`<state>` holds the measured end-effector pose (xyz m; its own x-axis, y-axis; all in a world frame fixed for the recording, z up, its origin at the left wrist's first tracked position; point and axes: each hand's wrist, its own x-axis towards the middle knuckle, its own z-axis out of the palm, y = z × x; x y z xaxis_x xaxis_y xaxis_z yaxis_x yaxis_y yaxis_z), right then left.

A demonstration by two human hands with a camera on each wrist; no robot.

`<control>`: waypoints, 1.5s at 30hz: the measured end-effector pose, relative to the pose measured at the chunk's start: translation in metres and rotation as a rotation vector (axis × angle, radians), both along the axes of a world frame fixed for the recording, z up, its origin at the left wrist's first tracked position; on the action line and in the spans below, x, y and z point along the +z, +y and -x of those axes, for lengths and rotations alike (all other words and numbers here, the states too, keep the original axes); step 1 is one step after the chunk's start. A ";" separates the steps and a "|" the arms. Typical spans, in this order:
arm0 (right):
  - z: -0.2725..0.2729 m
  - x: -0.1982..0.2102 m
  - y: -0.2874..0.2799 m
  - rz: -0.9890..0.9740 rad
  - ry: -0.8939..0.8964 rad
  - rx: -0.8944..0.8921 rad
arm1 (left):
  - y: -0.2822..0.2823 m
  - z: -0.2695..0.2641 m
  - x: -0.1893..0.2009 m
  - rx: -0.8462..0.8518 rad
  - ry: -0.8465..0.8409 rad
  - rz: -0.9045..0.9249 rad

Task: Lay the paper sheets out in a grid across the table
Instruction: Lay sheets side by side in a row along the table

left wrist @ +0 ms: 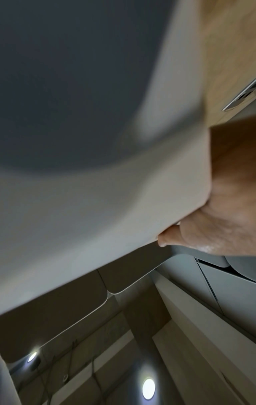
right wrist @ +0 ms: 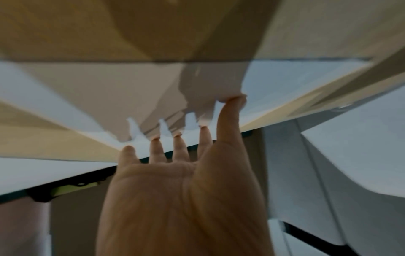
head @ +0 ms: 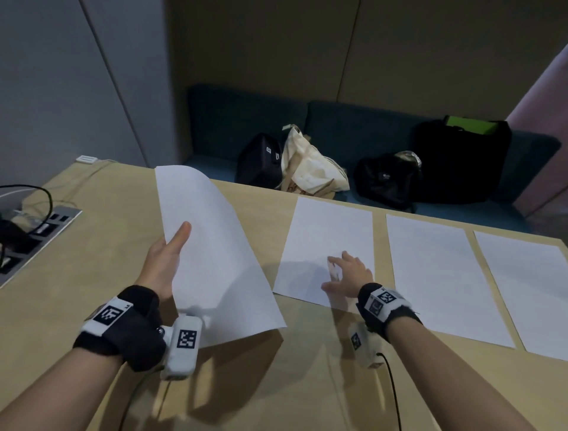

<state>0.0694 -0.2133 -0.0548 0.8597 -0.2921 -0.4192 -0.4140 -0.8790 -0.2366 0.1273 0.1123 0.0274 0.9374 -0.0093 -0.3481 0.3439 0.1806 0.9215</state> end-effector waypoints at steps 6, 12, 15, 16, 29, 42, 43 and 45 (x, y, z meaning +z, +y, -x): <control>-0.002 0.000 -0.020 -0.063 -0.019 0.025 | 0.001 0.004 0.001 0.008 -0.001 0.020; -0.002 -0.002 -0.017 -0.067 -0.037 0.006 | -0.001 0.006 -0.001 -0.004 -0.006 0.043; -0.001 -0.005 -0.016 -0.081 -0.038 -0.012 | -0.002 0.006 0.000 -0.012 -0.007 0.053; 0.000 -0.006 -0.015 -0.082 -0.042 -0.016 | -0.003 0.006 0.001 -0.016 -0.012 0.055; 0.003 -0.002 -0.011 -0.067 -0.011 -0.024 | -0.009 0.001 0.012 -0.062 -0.037 0.146; -0.012 0.069 0.079 -1.095 -0.111 -0.155 | -0.010 -0.001 0.022 -0.100 -0.117 0.209; -0.014 0.072 0.083 -1.137 -0.150 -0.182 | -0.008 -0.001 0.022 -0.088 -0.119 0.202; -0.020 0.074 0.085 -1.135 -0.276 -0.257 | -0.001 -0.001 0.021 -0.058 -0.115 0.177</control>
